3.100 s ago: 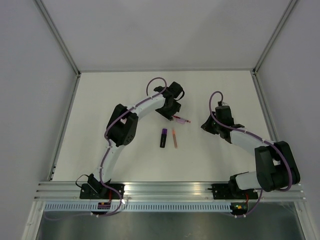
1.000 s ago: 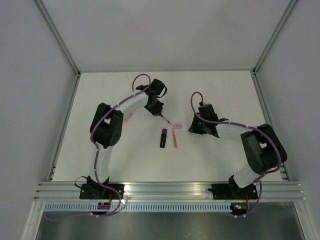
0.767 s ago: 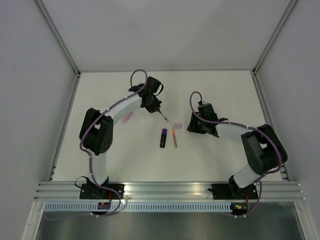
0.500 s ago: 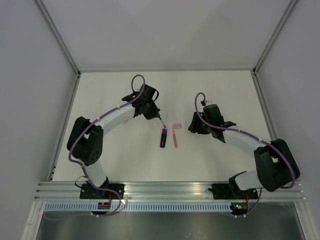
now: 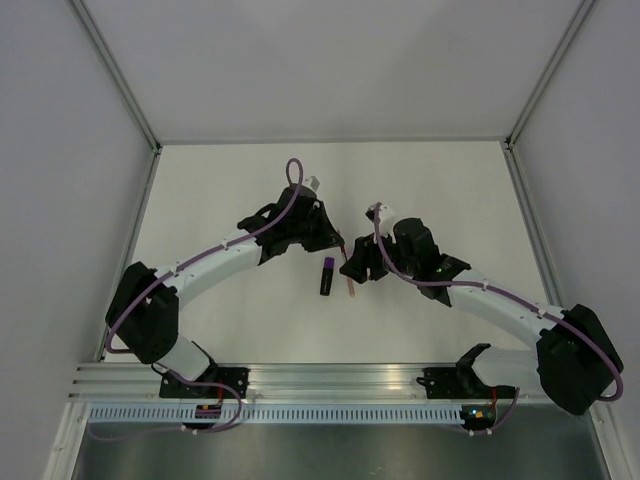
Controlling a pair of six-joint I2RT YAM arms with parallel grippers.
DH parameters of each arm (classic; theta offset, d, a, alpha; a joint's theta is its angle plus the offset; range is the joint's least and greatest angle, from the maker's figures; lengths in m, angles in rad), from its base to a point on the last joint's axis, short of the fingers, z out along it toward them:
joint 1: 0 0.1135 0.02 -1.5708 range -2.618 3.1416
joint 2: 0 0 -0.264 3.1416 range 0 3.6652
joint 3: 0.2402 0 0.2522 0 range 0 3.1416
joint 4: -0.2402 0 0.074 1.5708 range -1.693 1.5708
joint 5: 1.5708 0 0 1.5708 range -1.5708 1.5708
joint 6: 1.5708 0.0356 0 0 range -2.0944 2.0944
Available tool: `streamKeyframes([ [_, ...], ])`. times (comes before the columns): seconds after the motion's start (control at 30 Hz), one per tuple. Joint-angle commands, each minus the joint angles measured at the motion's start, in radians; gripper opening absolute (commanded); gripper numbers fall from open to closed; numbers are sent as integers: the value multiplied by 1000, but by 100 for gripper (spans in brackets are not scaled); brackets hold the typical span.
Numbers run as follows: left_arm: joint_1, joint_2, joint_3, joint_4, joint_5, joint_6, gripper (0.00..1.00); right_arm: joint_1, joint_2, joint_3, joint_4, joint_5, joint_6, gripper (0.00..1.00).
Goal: Insert the pens into the pen caps
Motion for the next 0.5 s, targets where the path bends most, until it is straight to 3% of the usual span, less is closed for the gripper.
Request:
streamKeyframes([
  [0.0, -28, -30, -25, 79, 38, 41, 2, 33, 47, 42, 36, -12, -26, 61],
  [0.17, -49, -48, -28, 92, 32, 35, 2, 38, 52, 36, 30, 58, -12, 35],
  [0.23, -52, -60, -33, 96, 20, 35, 2, 38, 48, 33, 30, 77, -9, 31],
  [0.4, -58, -95, -34, 90, -5, 41, 2, 38, 42, 27, 44, 80, 3, 2],
  [0.43, -60, -100, -31, 88, -3, 55, 3, 38, 40, 26, 43, 77, 4, 0],
  [0.47, -60, -102, -29, 95, 6, 69, 9, 38, 37, 24, 44, 78, 15, 0],
])
